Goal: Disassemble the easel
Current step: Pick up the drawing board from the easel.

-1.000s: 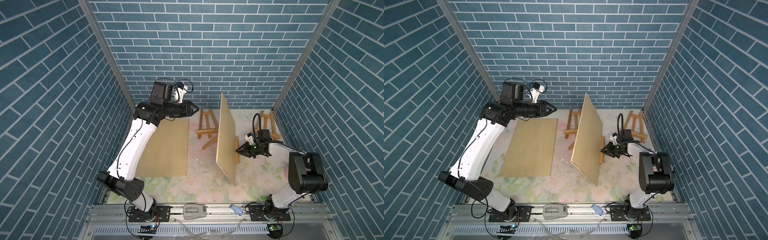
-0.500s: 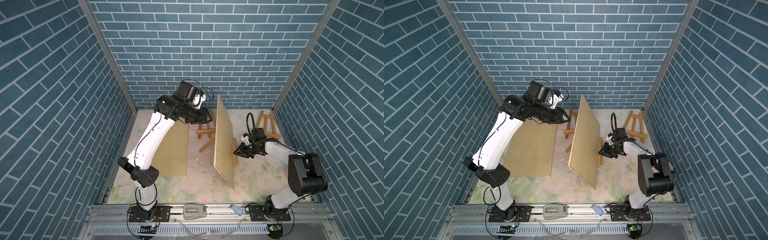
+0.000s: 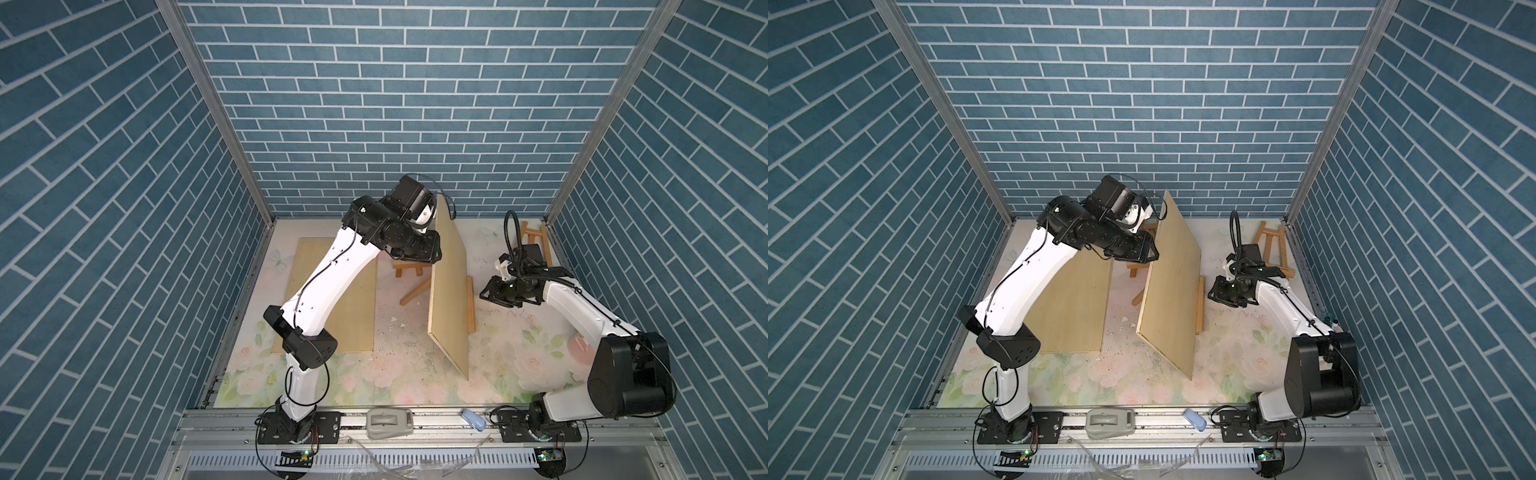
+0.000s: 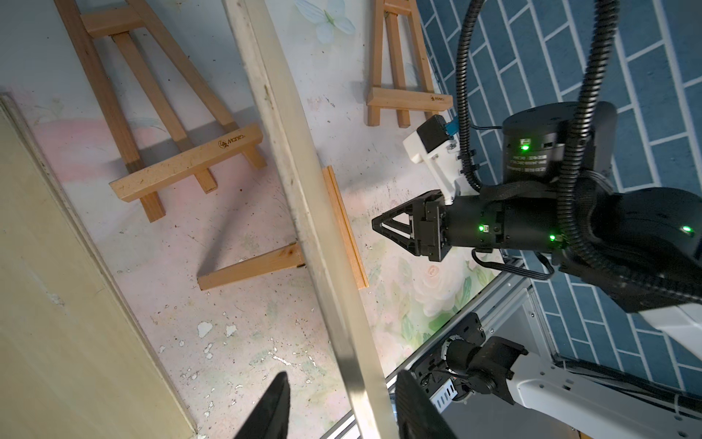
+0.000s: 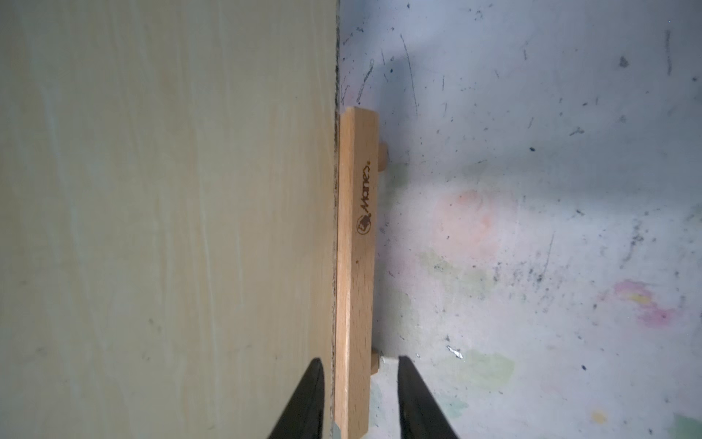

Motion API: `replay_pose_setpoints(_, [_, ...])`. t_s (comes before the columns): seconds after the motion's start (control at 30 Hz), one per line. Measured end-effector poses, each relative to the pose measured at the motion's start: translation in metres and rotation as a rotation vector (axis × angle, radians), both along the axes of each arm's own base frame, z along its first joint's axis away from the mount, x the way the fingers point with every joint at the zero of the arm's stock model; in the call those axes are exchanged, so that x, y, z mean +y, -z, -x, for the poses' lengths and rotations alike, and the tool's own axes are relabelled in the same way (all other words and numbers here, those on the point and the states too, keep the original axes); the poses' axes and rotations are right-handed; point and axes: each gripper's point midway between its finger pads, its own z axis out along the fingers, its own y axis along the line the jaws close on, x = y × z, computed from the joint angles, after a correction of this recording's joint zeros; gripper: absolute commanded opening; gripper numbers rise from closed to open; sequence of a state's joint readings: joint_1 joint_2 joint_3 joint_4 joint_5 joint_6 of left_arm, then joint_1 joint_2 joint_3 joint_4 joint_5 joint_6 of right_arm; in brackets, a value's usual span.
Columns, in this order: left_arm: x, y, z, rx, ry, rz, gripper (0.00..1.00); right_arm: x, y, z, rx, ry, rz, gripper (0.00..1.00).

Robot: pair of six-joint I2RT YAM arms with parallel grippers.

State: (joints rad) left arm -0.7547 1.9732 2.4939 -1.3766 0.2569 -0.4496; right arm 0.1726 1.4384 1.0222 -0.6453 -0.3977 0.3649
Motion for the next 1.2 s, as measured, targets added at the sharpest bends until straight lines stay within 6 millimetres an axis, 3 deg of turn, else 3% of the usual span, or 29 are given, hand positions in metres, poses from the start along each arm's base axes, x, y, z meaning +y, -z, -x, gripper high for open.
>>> replay_pose_setpoints(0.6, [-0.032, 0.028, -0.046, -0.048, -0.04, -0.022, 0.39, -0.012, -0.004, 0.015, 0.008, -0.018, 0.044, 0.34])
replay_pose_setpoints(0.77, [-0.035, 0.041, -0.05, -0.027, -0.043, -0.038, 0.28, -0.016, -0.003, 0.015, 0.015, -0.012, 0.047, 0.34])
replay_pose_setpoints(1.1, [-0.035, 0.04, -0.051, -0.02, -0.054, -0.028, 0.19, -0.018, 0.001, 0.012, 0.027, -0.026, 0.052, 0.34])
replay_pose_setpoints(1.2, [-0.036, 0.04, -0.05, -0.005, -0.067, -0.018, 0.08, -0.017, 0.001, 0.012, 0.028, -0.027, 0.05, 0.34])
